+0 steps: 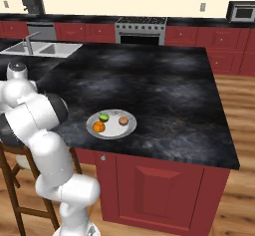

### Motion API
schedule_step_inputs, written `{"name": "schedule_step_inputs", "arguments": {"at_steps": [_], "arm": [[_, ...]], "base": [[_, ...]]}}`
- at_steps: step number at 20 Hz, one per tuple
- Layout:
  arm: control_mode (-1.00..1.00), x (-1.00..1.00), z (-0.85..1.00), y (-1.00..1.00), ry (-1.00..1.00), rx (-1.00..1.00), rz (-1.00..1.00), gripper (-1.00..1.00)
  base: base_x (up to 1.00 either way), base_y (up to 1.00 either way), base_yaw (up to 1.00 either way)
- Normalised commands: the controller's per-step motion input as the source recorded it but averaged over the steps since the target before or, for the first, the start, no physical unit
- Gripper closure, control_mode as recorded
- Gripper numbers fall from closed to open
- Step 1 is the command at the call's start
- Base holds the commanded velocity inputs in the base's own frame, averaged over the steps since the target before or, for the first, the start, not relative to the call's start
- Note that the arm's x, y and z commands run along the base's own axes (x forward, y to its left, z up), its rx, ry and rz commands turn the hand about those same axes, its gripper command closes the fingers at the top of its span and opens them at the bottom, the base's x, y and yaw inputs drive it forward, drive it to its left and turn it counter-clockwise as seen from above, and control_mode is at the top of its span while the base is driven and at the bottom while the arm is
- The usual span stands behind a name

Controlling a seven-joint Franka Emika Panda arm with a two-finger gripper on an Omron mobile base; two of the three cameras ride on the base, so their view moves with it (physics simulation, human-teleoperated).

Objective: Take the fruits from the plate on the dining counter and place two fruits in each bowl.

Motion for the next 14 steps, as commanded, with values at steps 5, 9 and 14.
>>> {"name": "schedule_step_inputs", "arguments": {"at_steps": [5,9,14], "arm": [[-1.0,0.3,-0.16,0.52,0.0,-0.11,-0.01,1.0],[-1.0,0.28,-0.11,0.24,0.0,-0.05,0.0,1.0],[-1.0,0.15,-0.45,0.0,0.0,-0.02,0.0,1.0]], "base": [[0.0,0.0,0.0],[0.0,0.0,0.0],[0.0,0.0,0.0]]}}
